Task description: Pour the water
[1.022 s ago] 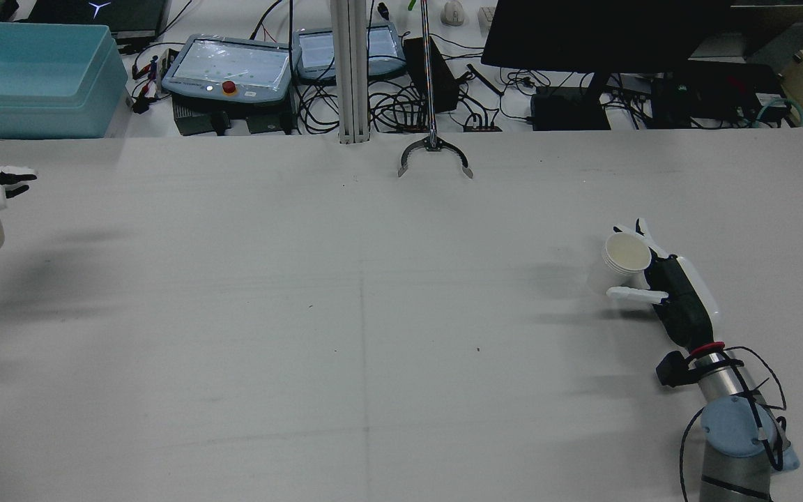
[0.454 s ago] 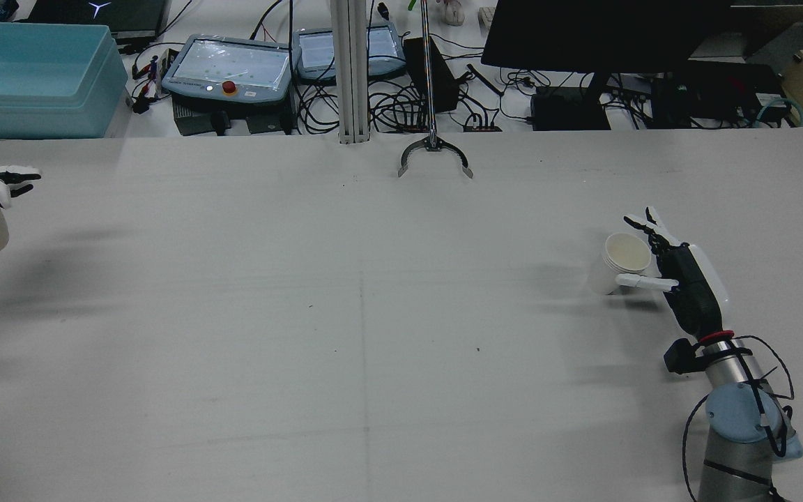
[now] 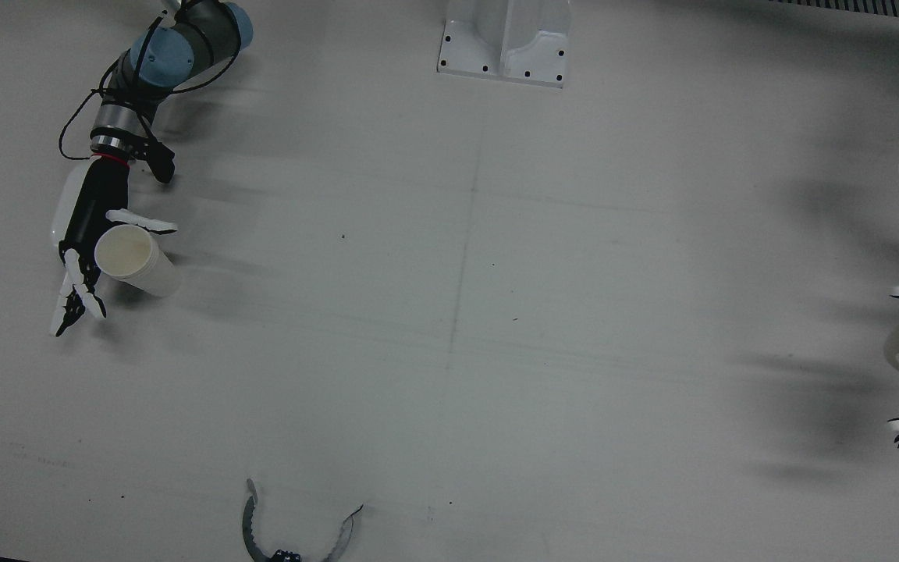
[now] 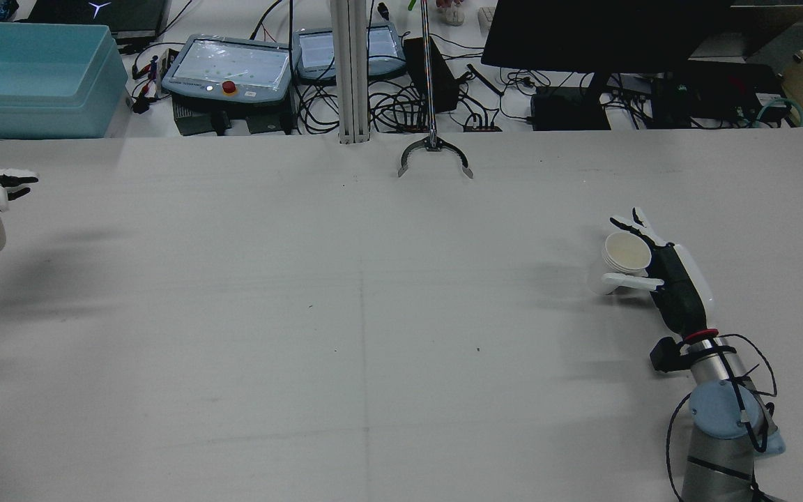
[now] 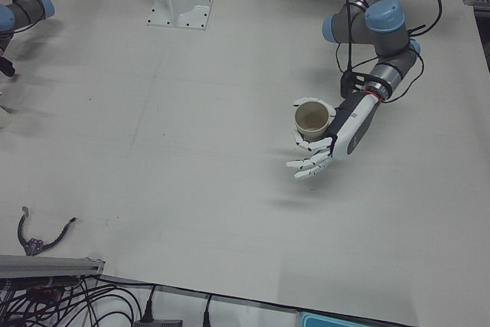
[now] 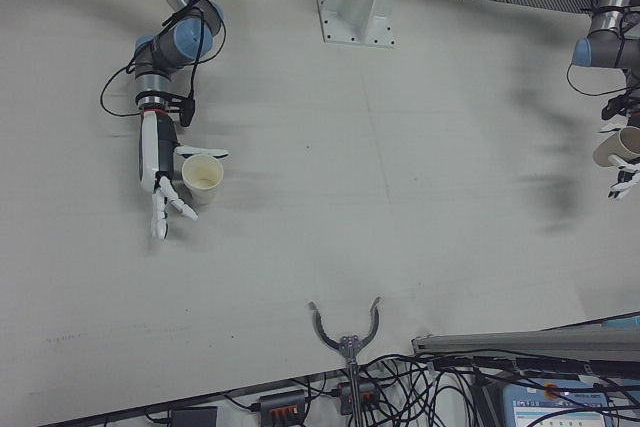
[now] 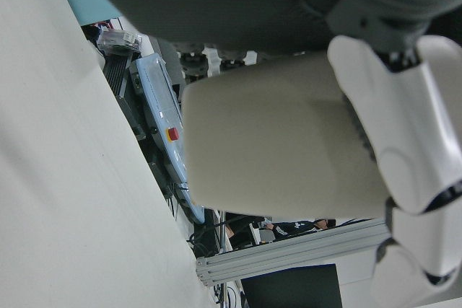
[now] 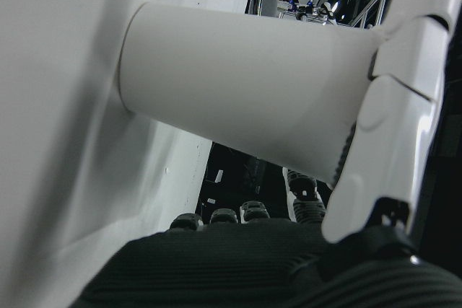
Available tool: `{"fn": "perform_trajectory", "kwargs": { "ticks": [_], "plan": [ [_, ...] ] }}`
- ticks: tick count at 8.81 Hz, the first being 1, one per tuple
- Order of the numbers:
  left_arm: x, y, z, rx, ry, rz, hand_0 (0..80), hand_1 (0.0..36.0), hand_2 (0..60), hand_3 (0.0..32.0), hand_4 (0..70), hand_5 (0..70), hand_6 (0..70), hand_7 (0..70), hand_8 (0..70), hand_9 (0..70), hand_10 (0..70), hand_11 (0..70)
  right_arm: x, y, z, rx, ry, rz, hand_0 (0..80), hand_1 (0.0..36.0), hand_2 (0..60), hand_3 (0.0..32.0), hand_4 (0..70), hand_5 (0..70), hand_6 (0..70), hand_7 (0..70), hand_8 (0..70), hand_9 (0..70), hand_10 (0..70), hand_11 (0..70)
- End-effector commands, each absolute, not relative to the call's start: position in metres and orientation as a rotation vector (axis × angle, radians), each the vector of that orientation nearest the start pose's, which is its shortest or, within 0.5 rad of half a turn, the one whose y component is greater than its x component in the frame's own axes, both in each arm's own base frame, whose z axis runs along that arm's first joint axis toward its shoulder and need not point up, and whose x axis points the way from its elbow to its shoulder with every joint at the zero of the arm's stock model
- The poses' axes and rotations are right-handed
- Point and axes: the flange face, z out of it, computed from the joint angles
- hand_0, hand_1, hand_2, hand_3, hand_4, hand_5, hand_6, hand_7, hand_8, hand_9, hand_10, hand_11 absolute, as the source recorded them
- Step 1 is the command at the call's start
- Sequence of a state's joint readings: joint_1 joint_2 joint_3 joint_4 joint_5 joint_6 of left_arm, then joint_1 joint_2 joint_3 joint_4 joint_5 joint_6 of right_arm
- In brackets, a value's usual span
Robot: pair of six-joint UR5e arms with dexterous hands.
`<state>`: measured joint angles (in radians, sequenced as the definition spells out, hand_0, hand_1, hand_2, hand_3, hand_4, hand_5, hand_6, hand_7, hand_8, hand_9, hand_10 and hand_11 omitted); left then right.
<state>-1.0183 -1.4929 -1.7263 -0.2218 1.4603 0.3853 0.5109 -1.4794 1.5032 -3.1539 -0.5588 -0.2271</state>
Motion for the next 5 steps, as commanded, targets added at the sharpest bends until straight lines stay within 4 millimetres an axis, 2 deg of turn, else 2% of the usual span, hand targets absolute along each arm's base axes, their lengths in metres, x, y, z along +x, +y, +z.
{"fn": "perform_trajectory", "kwargs": {
  "ticks": [1, 2, 4, 5],
  "plan": [
    [0.131, -0.487, 0.621, -0.095, 2.215, -1.51, 47.6, 7.6, 28.2, 0.0, 70.0, 70.0, 20.1, 21.8, 11.0, 14.3, 10.3, 14.7, -0.321, -0.427, 0.672, -0.193, 2.366, -2.331, 53.9, 17.4, 3.2, 0.0, 15.5, 12.6, 2.3, 9.2, 0.0, 0.4, 0.0, 0.2],
    [0.131, -0.487, 0.621, -0.095, 2.215, -1.51, 47.6, 7.6, 28.0, 0.0, 70.0, 70.0, 20.1, 21.7, 10.9, 14.2, 10.3, 14.7, -0.329, -0.425, 0.67, -0.174, 2.373, -2.33, 53.5, 16.4, 5.8, 0.0, 23.1, 18.6, 10.6, 27.2, 3.4, 6.3, 4.5, 8.2],
    [0.13, -0.486, 0.622, -0.095, 2.215, -1.51, 47.7, 7.6, 27.5, 0.0, 70.0, 70.0, 20.1, 21.8, 11.0, 14.3, 10.2, 14.7, -0.346, -0.426, 0.658, -0.156, 2.394, -2.319, 52.5, 13.6, 10.0, 0.0, 31.1, 34.6, 31.6, 54.3, 23.4, 36.2, 18.4, 28.1],
    [0.13, -0.486, 0.623, -0.095, 2.215, -1.51, 47.6, 7.6, 27.6, 0.0, 70.0, 70.0, 20.1, 21.8, 11.0, 14.3, 10.2, 14.7, -0.353, -0.429, 0.651, -0.144, 2.396, -2.305, 53.2, 13.4, 12.2, 0.0, 35.3, 40.9, 41.5, 63.0, 32.8, 47.5, 24.1, 36.3]
  ]
}}
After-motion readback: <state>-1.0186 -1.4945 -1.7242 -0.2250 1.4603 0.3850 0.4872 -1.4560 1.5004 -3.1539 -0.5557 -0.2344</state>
